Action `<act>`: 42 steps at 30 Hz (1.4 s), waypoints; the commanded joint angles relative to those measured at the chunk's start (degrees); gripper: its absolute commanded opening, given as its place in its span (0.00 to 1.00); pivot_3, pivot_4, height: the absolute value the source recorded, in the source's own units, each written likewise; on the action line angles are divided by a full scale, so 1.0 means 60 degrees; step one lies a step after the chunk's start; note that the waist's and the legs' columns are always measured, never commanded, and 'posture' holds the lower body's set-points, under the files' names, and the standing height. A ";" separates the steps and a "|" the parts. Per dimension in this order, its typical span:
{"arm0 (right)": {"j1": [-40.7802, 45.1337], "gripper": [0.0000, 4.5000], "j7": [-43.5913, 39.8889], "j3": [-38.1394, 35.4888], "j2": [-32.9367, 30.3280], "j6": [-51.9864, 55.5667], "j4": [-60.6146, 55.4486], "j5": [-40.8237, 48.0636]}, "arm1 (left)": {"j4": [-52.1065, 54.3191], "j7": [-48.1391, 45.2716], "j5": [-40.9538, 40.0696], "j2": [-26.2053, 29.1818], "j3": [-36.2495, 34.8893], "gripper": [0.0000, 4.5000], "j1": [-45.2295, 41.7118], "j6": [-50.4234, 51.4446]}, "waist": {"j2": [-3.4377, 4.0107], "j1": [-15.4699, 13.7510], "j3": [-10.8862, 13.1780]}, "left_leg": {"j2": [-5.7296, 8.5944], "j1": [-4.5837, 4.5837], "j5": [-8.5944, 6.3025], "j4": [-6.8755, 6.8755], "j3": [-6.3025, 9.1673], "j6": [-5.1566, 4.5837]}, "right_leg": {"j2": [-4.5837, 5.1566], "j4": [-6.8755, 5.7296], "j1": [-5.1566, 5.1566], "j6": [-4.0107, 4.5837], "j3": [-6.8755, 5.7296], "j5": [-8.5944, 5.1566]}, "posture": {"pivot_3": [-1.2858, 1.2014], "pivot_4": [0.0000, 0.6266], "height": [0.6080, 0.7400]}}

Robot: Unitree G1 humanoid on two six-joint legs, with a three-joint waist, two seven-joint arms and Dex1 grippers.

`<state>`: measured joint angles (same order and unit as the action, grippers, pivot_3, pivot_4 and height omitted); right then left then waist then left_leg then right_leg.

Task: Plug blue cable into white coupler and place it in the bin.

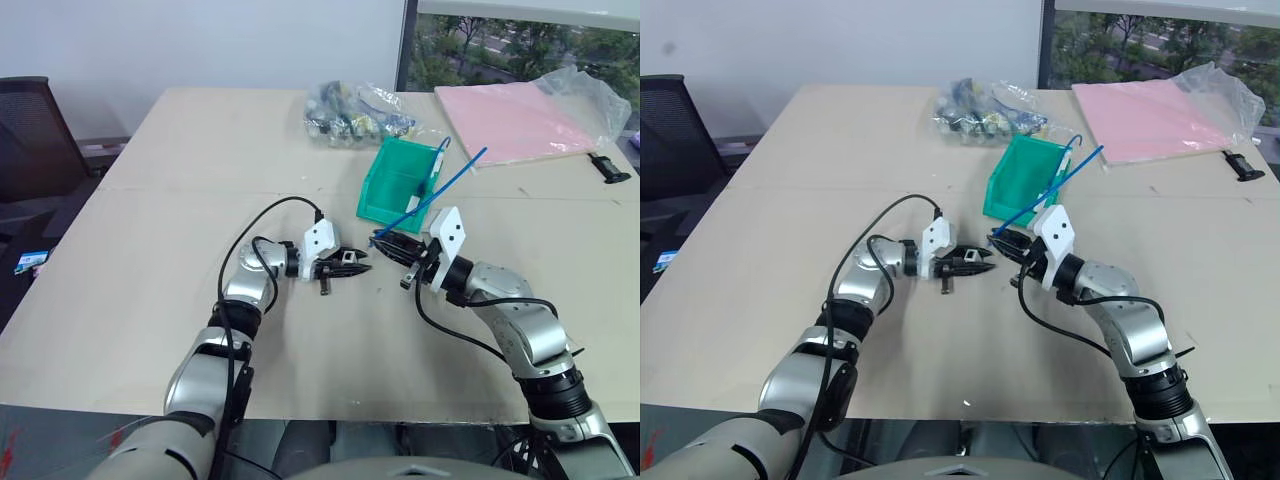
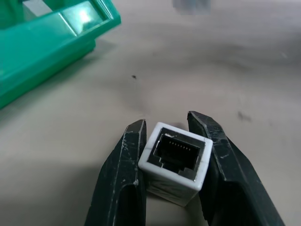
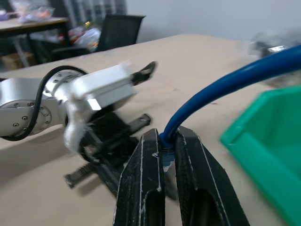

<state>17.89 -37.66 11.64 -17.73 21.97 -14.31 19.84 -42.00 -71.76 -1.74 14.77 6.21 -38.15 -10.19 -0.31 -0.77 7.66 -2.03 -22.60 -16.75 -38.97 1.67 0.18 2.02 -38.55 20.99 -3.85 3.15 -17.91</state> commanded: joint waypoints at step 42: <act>0.1700 0.00 -0.1054 0.1439 -0.0450 -0.0240 0.1277 -0.2197 | -0.1196 -0.1395 0.0273 -0.0026 0.1016 0.18 -0.0487 0.0554 | 0.0005 0.0012 -0.0001 | 0.0032 0.0003 0.0000 -0.0004 0.0071 0.0000 | 0.0000 0.0055 -0.0061 0.0001 -0.0069 -0.0001 | 0.52 0.24 1.00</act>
<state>27.63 -43.62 19.56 -20.66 20.89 -6.89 7.21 -46.88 -77.45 -1.75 15.57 8.47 -43.11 -7.76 -0.29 -0.69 7.65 -1.83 -22.59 -16.76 -38.98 2.11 0.18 2.02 -38.21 20.62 -3.84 2.73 -17.92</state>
